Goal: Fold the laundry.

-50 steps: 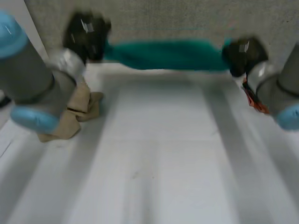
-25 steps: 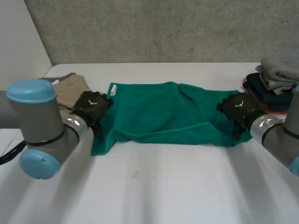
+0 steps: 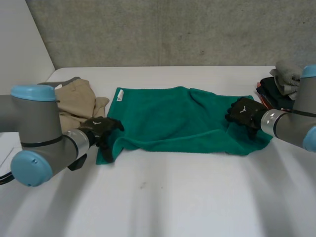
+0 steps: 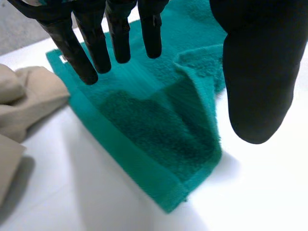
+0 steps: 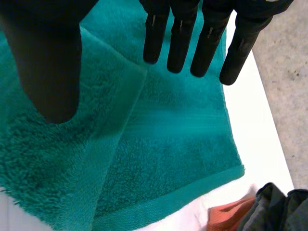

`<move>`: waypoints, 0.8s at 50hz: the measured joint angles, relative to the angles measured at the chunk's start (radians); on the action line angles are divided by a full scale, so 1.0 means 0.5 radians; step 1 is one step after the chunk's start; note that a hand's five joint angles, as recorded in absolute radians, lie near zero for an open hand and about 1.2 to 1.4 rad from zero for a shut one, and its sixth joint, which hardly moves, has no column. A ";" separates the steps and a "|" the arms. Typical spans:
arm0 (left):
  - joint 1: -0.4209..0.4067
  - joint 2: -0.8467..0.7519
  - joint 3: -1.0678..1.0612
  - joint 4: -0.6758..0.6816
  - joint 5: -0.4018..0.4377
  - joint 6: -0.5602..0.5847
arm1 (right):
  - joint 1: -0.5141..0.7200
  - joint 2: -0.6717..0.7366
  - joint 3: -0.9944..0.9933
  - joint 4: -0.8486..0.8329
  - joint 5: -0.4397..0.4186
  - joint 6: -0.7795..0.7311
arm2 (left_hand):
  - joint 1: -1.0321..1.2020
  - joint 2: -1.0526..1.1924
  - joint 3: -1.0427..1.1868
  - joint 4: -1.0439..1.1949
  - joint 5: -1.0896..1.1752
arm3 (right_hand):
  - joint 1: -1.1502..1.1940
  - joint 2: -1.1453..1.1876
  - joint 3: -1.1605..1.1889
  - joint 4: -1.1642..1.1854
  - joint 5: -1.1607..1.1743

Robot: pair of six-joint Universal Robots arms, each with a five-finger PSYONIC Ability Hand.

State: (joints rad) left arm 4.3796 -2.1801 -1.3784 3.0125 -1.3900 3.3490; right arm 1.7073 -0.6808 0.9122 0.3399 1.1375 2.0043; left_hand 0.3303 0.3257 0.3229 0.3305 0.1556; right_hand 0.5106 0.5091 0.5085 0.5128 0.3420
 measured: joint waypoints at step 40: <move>-0.229 0.179 0.088 0.070 -0.540 0.387 | -0.074 -0.393 0.375 0.006 0.051 0.452 | 1.614 1.735 1.726 1.724 1.678 | 1.271 1.337 1.349 1.361 1.318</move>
State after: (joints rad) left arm 4.2650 -2.0908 -1.3343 3.0473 -1.6602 3.5423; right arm 1.6702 -0.8771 1.0998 0.3432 1.1628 2.2304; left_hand 1.1374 1.1930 1.1858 1.1925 0.9946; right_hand 1.1463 1.1778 1.1832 1.1934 1.0009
